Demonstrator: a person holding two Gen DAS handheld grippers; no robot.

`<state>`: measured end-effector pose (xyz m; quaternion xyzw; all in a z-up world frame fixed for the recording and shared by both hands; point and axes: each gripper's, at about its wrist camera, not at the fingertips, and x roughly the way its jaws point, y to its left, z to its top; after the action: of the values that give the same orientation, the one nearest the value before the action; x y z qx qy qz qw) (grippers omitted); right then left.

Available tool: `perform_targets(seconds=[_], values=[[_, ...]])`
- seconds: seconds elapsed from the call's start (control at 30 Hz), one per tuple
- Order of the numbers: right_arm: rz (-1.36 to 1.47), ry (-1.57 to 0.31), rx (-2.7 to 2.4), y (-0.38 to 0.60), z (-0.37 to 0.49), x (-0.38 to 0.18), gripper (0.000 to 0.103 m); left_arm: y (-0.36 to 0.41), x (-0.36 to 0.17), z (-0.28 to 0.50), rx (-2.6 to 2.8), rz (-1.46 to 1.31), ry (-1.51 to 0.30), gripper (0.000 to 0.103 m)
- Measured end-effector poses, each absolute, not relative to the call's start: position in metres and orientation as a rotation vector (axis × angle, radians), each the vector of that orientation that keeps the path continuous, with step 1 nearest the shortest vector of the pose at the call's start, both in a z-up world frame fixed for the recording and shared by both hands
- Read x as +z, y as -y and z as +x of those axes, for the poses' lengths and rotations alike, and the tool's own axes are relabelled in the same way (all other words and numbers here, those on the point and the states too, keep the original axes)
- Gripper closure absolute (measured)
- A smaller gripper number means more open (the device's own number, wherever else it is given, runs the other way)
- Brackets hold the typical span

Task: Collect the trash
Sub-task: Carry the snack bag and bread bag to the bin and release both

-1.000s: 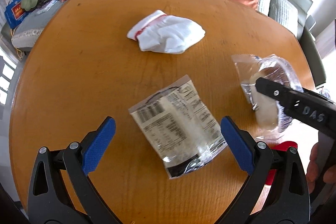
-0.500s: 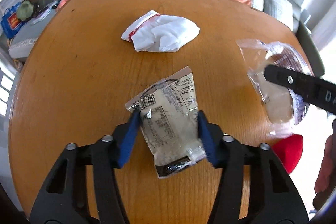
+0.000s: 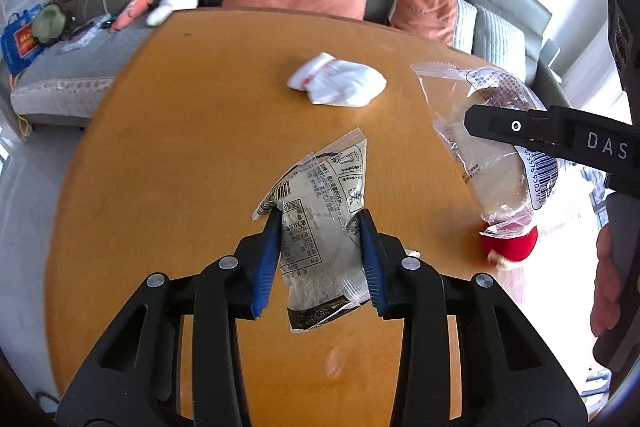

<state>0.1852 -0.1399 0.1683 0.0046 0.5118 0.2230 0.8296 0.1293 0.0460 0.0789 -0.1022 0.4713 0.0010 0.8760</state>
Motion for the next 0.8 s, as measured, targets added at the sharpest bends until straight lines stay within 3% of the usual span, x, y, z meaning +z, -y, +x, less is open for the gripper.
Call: perform_targets(seconds=[0.8], values=[[-0.227,-1.078,0.874,-0.149,0.021,0.188,0.033,-0.289,0.099,-0.075,0.374,-0.400,-0.876,0.066]])
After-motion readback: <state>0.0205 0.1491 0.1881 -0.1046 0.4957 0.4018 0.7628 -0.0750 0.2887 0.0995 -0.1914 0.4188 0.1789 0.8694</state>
